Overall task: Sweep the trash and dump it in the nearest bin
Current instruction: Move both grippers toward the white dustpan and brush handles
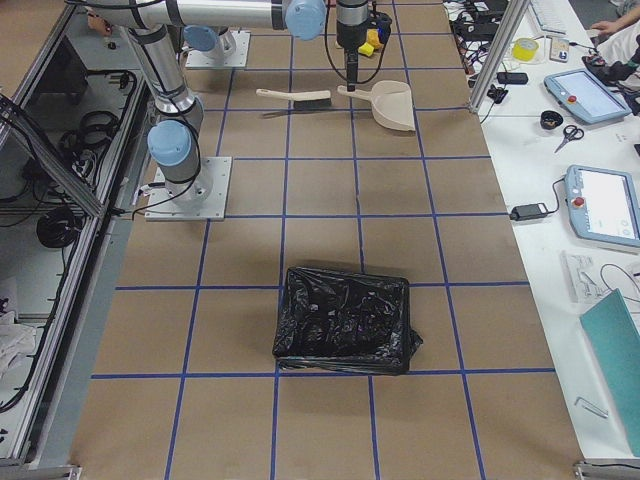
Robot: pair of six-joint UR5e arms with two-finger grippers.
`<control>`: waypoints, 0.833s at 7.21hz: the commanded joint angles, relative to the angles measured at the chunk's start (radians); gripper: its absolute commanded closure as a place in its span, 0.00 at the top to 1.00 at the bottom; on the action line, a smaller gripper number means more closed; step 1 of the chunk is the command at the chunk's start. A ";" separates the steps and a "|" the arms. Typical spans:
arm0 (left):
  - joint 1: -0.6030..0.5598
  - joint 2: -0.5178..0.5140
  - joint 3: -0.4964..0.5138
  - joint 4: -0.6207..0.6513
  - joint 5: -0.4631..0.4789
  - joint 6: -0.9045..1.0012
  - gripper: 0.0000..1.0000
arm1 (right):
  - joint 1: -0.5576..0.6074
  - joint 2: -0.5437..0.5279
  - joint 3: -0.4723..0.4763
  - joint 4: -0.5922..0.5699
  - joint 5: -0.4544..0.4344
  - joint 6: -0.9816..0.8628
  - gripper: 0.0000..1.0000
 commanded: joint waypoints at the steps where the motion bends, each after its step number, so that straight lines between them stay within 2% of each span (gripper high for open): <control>1: 0.001 -0.014 -0.013 0.036 0.003 0.003 1.00 | -0.005 -0.004 -0.001 0.001 -0.005 -0.014 1.00; 2: 0.001 -0.021 -0.030 0.032 -0.010 -0.009 1.00 | -0.005 -0.004 0.001 0.004 0.001 -0.013 1.00; 4: 0.009 -0.061 -0.047 0.026 -0.119 -0.050 1.00 | -0.005 -0.004 0.001 0.006 0.007 -0.018 1.00; 5: 0.009 -0.101 -0.048 0.041 -0.101 -0.082 1.00 | -0.005 -0.004 0.002 0.006 0.013 -0.016 1.00; 6: 0.009 -0.137 -0.039 0.109 -0.046 -0.108 1.00 | -0.004 -0.004 0.002 0.006 0.013 -0.015 1.00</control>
